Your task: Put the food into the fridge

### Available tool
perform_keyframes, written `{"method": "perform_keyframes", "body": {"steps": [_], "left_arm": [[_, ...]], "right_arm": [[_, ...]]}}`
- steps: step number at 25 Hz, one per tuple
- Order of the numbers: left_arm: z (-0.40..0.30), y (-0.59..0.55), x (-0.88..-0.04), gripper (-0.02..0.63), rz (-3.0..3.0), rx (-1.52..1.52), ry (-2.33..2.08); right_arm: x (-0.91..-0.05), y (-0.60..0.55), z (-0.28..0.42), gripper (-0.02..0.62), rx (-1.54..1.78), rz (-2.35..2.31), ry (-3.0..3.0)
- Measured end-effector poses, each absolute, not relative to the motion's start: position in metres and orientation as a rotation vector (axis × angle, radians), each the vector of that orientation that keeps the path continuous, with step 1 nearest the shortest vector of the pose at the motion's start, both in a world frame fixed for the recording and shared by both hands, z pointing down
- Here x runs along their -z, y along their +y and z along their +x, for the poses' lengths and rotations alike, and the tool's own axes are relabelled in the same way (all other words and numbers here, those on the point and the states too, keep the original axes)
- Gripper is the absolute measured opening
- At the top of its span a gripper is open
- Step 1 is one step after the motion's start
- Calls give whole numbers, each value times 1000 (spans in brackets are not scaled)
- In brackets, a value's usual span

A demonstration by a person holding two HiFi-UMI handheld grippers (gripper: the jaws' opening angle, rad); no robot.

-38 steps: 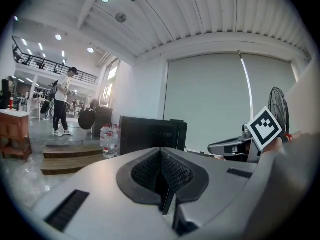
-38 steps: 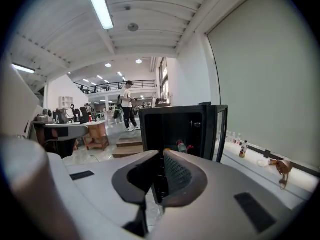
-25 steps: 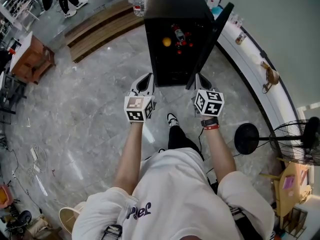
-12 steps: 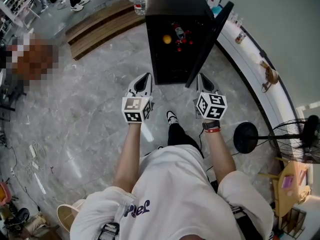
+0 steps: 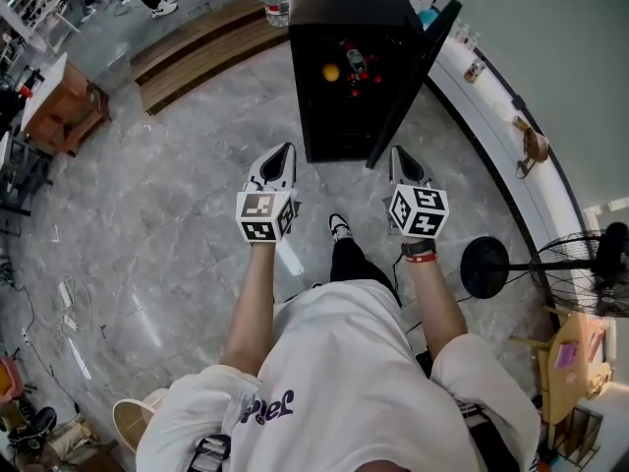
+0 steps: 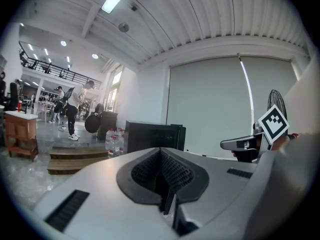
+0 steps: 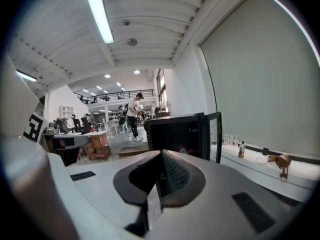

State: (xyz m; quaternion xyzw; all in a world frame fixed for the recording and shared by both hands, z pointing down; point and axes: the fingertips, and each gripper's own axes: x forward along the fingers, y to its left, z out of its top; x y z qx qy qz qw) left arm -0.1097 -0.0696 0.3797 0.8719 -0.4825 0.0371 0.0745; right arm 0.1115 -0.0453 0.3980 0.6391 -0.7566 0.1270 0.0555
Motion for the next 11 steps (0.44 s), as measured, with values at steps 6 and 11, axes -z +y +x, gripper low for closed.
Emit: {"method": "perform_keyframes", "body": {"steps": [6, 11], "left_arm": [[-112, -65, -387, 18, 2597, -110, -1432], [-128, -58, -415, 18, 2529, -159, -1442]], "right_arm": [[-405, -42, 104, 14, -420, 1877, -2303], [-414, -41, 86, 14, -465, 1788, -2300]]}}
